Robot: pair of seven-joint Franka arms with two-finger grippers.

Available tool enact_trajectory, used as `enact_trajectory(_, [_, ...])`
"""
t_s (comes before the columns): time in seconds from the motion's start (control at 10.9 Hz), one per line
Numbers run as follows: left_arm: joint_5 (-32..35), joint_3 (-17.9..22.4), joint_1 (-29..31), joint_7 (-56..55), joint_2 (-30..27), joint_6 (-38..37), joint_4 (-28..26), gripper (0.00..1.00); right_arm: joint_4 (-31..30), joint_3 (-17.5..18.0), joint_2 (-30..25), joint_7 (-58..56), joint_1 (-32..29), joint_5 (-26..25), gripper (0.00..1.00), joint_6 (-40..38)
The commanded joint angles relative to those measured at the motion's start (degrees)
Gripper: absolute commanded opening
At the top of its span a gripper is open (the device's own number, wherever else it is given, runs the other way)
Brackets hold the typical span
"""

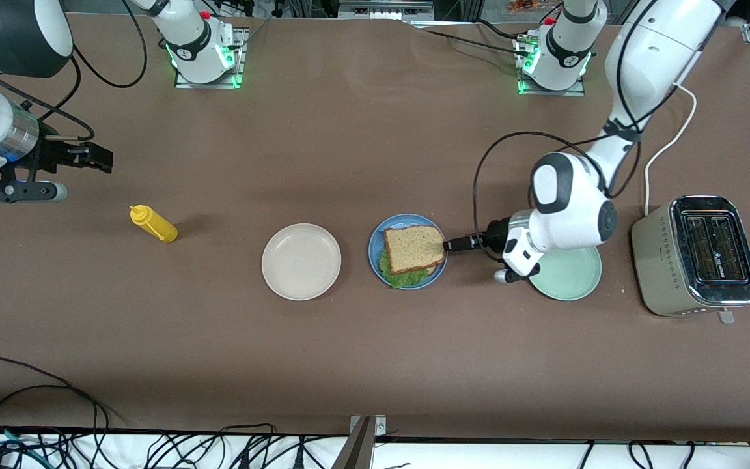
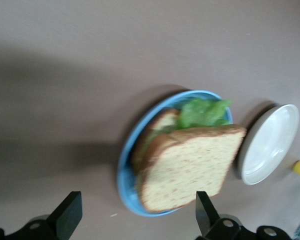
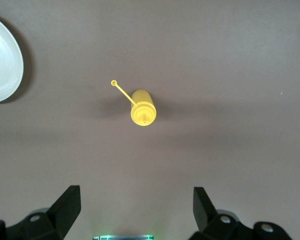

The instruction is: Make sandwich in blue plate with both arms

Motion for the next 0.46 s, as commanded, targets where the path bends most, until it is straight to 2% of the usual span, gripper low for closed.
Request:
enact_trajectory(0.0, [9.31, 0.79, 4.09, -1.49, -3.64, -8.26, 1.85, 1.00, -4.19, 2.78, -3.10, -3.88, -4.15, -1.53, 1.00, 4.95])
enact_trajectory(0.18, [20.01, 0.79, 7.78, -2.30, -4.79, -15.36, 6.23, 1.00, -3.93, 3.23, -2.84, -3.81, -4.43, -1.71, 1.00, 5.14])
enact_trajectory(0.28, [24.94, 0.61, 9.89, -2.30, -5.31, -21.05, 10.43, 1.00, -2.62, 3.58, -1.62, -3.90, -5.30, -1.53, 1.00, 5.05])
enact_trajectory(0.37, [27.16, 0.87, 10.43, -2.38, -5.49, -26.68, 14.48, 1.00, -1.56, 4.02, -1.26, -4.07, -5.83, -1.53, 1.00, 4.35])
